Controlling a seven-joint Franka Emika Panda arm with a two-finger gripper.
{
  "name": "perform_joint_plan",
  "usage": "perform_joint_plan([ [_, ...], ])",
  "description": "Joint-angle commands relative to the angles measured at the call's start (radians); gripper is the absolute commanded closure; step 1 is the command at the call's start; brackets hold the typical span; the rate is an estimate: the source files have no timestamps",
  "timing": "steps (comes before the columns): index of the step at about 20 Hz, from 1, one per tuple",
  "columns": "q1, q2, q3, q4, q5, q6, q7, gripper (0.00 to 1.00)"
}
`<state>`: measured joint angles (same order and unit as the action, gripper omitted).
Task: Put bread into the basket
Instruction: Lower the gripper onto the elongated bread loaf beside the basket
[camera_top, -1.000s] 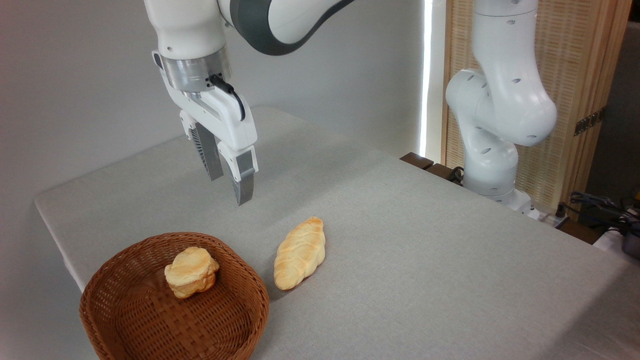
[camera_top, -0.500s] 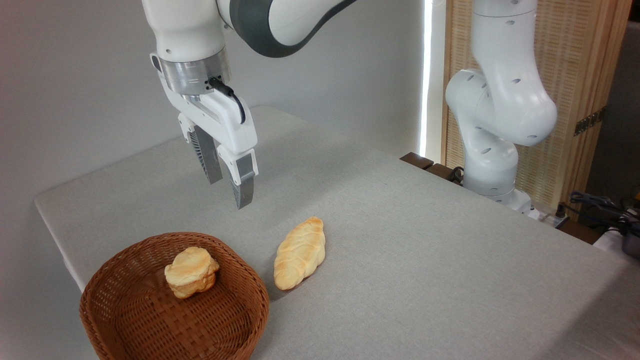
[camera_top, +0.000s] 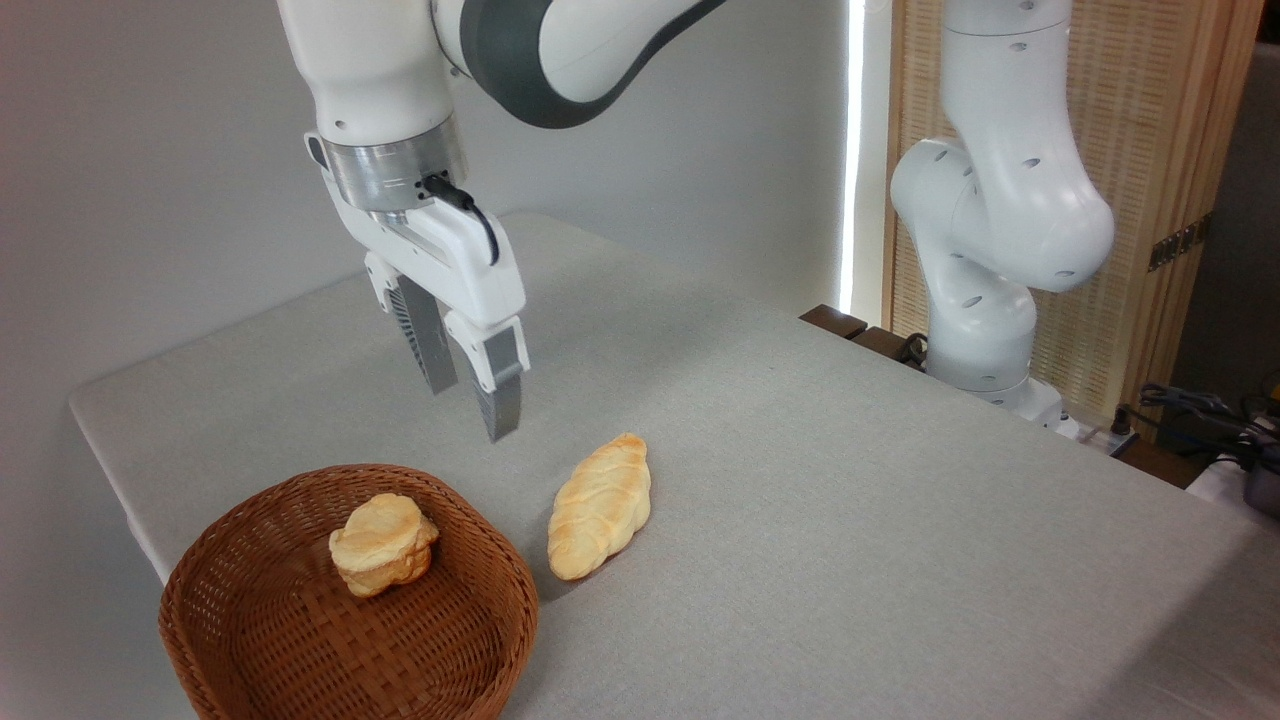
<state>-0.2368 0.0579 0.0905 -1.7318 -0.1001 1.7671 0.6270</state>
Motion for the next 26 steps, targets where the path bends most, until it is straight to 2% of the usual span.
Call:
perform_joint_plan([
  [1, 0.001, -0.095, 0.05, -0.138, 0.039, 0.032, 0.014, 0.0],
  [3, 0.001, -0.11, 0.07, -0.181, 0.066, 0.041, 0.014, 0.0],
  [6, 0.001, -0.127, 0.081, -0.261, 0.068, 0.048, 0.013, 0.0],
  [11, -0.001, -0.133, 0.084, -0.362, 0.066, 0.159, -0.001, 0.0],
  [26, -0.013, -0.096, 0.075, -0.367, 0.059, 0.204, -0.007, 0.0],
])
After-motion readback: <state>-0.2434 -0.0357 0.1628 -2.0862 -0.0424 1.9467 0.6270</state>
